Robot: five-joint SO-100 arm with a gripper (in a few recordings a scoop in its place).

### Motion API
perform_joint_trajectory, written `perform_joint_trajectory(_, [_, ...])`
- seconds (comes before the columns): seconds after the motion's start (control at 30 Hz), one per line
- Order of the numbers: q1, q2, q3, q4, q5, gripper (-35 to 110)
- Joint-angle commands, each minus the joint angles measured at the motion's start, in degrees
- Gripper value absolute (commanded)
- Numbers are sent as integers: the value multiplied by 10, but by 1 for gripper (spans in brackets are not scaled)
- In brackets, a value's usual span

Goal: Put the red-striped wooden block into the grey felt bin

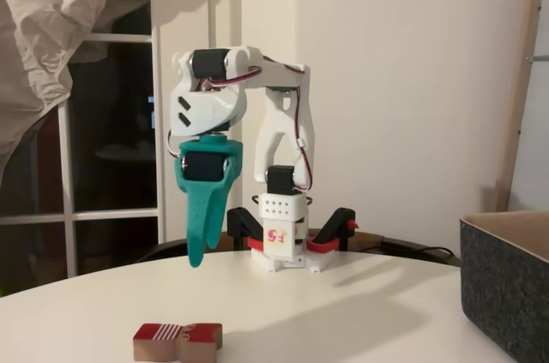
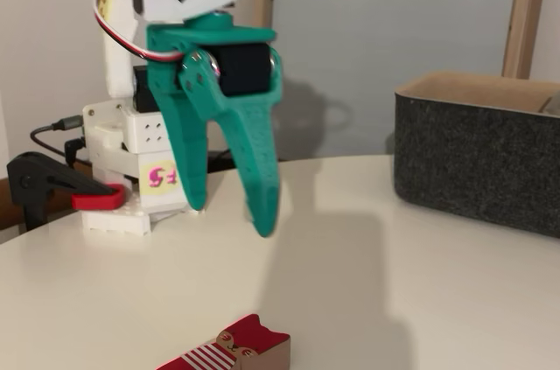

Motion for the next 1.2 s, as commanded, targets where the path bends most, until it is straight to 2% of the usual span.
perform_joint_trajectory(0.0, [9,-7,-16,10,11,34])
perform_joint_trajectory(0.9, [28,-137,-24,-47,2,34])
perform_joint_trajectory(1.17, [25,-173,-70,-63,-12,35])
